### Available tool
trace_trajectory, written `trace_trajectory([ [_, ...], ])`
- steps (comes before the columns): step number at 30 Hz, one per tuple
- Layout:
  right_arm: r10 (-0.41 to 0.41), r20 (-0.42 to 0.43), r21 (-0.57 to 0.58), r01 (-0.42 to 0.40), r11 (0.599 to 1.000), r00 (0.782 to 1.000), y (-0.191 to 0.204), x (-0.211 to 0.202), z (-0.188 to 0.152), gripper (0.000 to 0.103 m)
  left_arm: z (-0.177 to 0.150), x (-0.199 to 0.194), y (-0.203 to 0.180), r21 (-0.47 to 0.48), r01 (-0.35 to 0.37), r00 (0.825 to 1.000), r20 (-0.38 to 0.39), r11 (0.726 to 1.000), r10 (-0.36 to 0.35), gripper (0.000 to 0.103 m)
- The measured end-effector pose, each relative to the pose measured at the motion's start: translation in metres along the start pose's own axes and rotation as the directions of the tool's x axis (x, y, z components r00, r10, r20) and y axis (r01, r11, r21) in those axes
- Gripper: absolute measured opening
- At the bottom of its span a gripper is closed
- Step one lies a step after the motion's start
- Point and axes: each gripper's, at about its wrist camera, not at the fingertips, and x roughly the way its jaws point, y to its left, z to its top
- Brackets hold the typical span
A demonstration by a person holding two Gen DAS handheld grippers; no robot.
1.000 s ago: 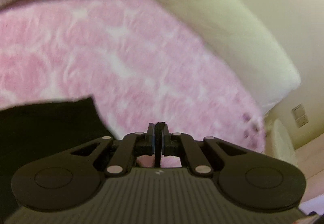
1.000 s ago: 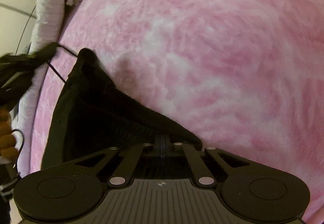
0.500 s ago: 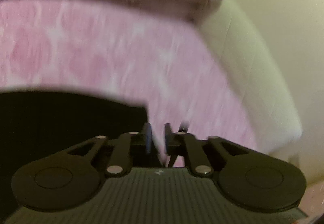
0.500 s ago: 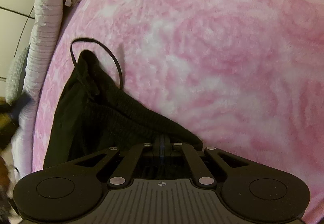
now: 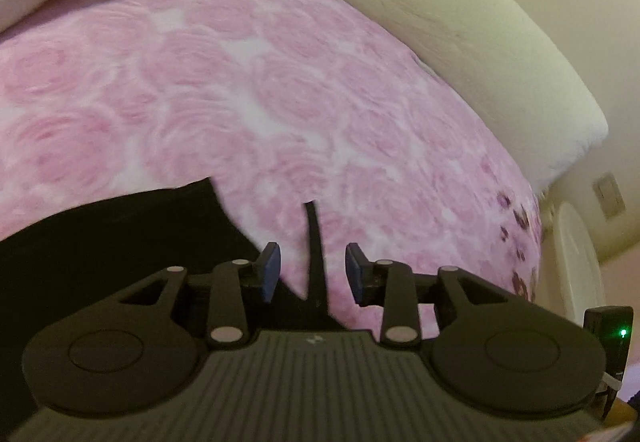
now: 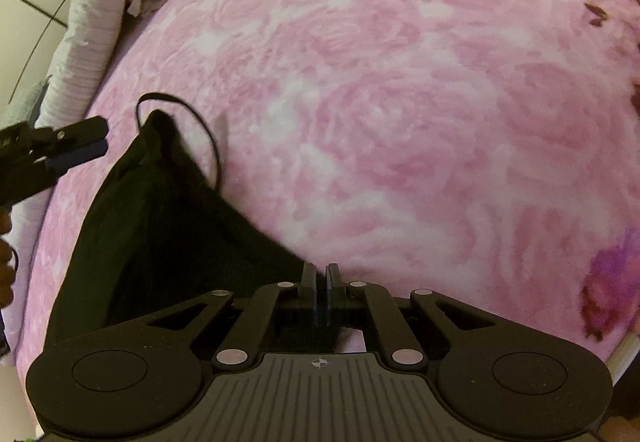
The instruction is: Fold clothes
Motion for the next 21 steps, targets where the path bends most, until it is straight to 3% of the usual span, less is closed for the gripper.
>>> trace_trajectory([
  [4, 0.039, 0.015, 0.028, -0.04, 0.999, 0.999, -0.008, -0.001, 0.013, 0.004, 0.004, 0.036, 0.003, -0.044, 0.002, 0.997, -0.079, 0.999, -0.005, 0.03],
  [6, 0.1, -0.019, 0.013, -0.1, 0.995, 0.995, -0.005, 0.004, 0.016, 0.004, 0.001, 0.045, 0.006, -0.082, 0.001, 0.995, -0.095, 0.997, -0.009, 0.027],
  [8, 0.087, -0.094, -0.028, -0.09, 0.996, 0.992, 0.002, 0.017, 0.014, 0.004, -0.001, 0.045, 0.009, -0.118, 0.03, 0.996, -0.084, 0.993, -0.04, 0.021],
  [9, 0.053, -0.111, -0.048, -0.059, 0.997, 0.992, 0.003, 0.024, 0.012, 0.004, -0.001, 0.042, 0.009, -0.125, 0.052, 0.996, -0.062, 0.991, -0.06, 0.006],
  [12, 0.046, -0.106, -0.052, -0.052, 0.997, 0.993, 0.002, 0.031, 0.012, 0.003, 0.003, 0.027, 0.009, -0.133, 0.116, 0.993, 0.013, 0.984, -0.115, 0.003],
  [15, 0.034, -0.118, -0.054, -0.041, 0.998, 0.992, 0.003, 0.034, 0.015, 0.003, 0.009, 0.002, 0.013, -0.154, 0.182, 0.979, 0.124, 0.971, -0.164, 0.0],
  [18, 0.018, -0.12, -0.069, -0.027, 0.997, 0.993, 0.006, 0.036, 0.015, 0.003, 0.016, -0.026, 0.015, -0.16, 0.242, 0.95, 0.241, 0.957, -0.2, 0.0],
  [21, 0.013, -0.119, -0.07, -0.021, 0.997, 0.993, 0.006, 0.036, 0.015, 0.003, 0.019, -0.059, 0.017, -0.153, 0.284, 0.909, 0.358, 0.946, -0.215, 0.0],
])
